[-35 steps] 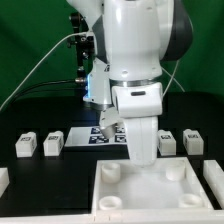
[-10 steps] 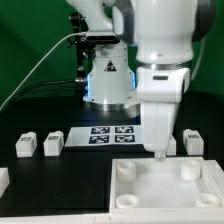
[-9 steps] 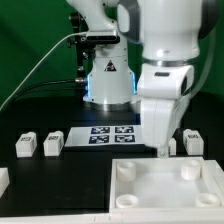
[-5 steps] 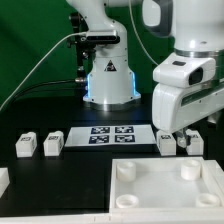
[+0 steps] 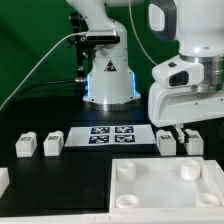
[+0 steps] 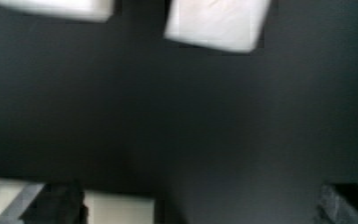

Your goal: Assemble one leg

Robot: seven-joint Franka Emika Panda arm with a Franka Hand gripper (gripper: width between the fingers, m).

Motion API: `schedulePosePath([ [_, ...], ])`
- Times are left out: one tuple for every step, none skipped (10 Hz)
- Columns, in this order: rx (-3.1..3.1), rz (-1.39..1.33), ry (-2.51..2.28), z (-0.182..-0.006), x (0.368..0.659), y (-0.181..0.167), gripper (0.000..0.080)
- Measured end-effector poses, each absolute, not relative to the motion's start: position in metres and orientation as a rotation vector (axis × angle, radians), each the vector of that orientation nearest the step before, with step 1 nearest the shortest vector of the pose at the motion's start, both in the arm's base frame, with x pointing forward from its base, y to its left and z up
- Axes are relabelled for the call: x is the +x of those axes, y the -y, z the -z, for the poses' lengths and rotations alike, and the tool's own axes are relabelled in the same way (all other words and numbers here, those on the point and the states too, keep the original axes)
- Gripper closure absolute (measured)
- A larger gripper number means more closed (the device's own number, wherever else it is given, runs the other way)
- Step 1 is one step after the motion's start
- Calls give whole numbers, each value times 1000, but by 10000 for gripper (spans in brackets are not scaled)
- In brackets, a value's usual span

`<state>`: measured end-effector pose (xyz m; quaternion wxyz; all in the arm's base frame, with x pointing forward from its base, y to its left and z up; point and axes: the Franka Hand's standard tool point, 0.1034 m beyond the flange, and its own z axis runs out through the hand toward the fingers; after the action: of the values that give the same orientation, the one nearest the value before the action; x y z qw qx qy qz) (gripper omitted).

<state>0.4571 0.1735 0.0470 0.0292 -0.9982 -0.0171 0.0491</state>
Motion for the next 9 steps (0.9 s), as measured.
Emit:
schedulePosePath([
  [-3078, -162, 119, -45, 451, -176, 150],
  [-3080, -187, 121, -43, 447, -175, 150],
  [-3082, -201, 123, -42, 445, -175, 150],
  [-3093, -362, 124, -42, 435, -172, 150],
  [-3088, -534, 114, -42, 433, -172, 150],
  [-3071, -651, 97, -41, 435, -173, 150],
  [-3057, -743, 85, -40, 435, -170, 150],
  [-3013, -936, 64, -43, 430, -166, 150],
  [-2972, -1076, 59, -44, 435, -163, 150],
])
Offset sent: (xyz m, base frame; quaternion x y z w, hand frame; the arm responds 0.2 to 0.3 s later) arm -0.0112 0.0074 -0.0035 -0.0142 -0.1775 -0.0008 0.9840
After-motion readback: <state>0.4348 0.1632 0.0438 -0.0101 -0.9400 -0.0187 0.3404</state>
